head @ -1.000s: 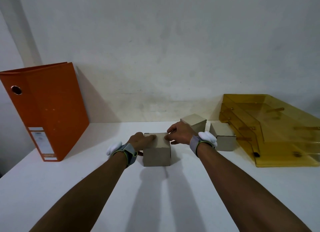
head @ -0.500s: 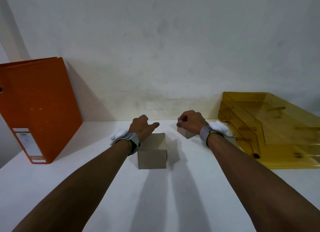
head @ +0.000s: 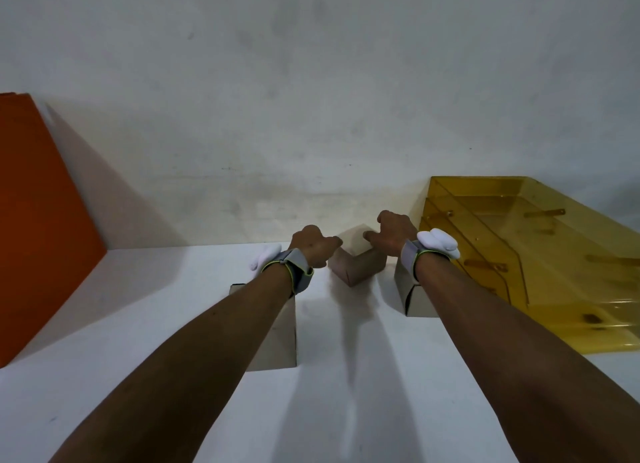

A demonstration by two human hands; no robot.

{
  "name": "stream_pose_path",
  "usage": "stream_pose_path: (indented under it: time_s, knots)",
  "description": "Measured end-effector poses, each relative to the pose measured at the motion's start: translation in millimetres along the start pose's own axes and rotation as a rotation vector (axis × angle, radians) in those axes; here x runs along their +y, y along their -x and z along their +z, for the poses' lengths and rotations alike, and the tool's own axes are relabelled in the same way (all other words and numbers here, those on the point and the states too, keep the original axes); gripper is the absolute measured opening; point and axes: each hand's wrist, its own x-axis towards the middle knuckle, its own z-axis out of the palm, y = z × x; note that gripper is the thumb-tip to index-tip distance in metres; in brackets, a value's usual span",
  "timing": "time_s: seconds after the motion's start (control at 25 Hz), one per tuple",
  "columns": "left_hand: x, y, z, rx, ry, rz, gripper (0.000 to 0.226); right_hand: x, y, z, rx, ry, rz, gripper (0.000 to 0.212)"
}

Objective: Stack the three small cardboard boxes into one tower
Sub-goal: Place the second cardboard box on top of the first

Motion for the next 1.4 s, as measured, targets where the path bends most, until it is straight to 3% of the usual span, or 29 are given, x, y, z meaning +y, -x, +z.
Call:
stream_pose_path:
  time_s: [0.2, 0.4, 0.68, 0.84, 1.08, 1.4]
  knots:
    - [-1, -20, 30, -0.098, 0.242, -0.071, 0.025, 16, -16, 13, -0.062, -0.005, 0.048, 0.054]
    - [-2, -25, 29, -0.078, 0.288, -0.087, 0.031, 12, -6, 8, -0.01, -0.068, 0.042, 0.049]
    - [3, 9, -16, -0.01, 0.25, -0.001, 0.03, -17, 30, -26, 0.05, -0.244, -0.031, 0.036]
    - [2, 41, -49, 0.037, 0.258, 0.035, 0.047, -37, 58, -44, 0.031, -0.482, -0.049, 0.03]
    - [-8, 86, -98, 0.101, 0.241, 0.037, 0.029, -74, 97, -52, -0.067, -0.811, -0.033, 0.022]
    - [-38, 117, -134, 0.081, 0.224, 0.009, 0.029, -113, 138, -48, -0.169, -0.901, -0.033, 0.038]
